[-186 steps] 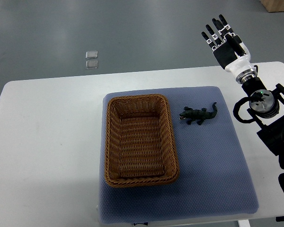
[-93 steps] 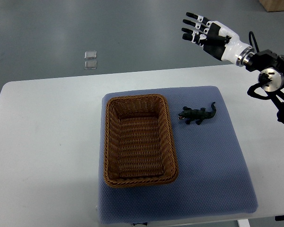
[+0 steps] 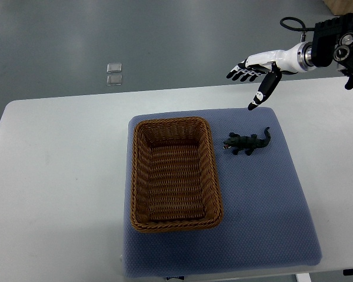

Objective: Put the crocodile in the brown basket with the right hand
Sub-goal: 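Lower the right hand onto the crocodile and close fingers around it, then lift the crocodile with the right hand and carry it over the basket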

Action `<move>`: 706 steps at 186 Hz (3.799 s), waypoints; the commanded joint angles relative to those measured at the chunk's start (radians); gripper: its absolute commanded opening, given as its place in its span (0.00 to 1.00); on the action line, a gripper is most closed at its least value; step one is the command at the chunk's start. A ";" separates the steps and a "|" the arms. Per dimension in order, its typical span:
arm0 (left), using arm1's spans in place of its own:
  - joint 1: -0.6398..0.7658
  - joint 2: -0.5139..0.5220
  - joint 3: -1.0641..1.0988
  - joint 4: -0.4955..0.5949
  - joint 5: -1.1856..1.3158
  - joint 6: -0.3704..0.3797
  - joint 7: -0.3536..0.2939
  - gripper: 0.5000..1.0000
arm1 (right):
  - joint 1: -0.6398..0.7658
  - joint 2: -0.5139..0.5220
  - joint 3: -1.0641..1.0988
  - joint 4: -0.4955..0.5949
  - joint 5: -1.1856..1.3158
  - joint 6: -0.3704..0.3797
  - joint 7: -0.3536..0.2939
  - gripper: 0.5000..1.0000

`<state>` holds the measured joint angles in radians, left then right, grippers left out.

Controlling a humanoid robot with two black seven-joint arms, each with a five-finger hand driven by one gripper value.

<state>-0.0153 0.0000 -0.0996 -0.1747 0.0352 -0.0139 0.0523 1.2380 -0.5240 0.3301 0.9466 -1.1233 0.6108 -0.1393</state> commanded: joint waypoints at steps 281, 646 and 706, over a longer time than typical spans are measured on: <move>-0.002 0.000 0.000 0.001 0.000 -0.001 0.000 1.00 | -0.269 0.073 -0.036 0.081 -0.182 -0.204 -0.072 0.71; -0.002 0.000 0.009 -0.003 0.002 -0.003 0.001 1.00 | -0.066 0.197 0.001 0.201 -0.061 -0.152 0.001 0.00; -0.002 0.000 0.009 -0.003 0.002 -0.003 0.000 1.00 | -0.150 0.271 -0.002 0.185 -0.075 -0.171 0.001 0.00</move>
<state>-0.0169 0.0000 -0.0914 -0.1780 0.0371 -0.0170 0.0523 1.1100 -0.2650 0.3288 1.1367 -1.1949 0.4460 -0.1381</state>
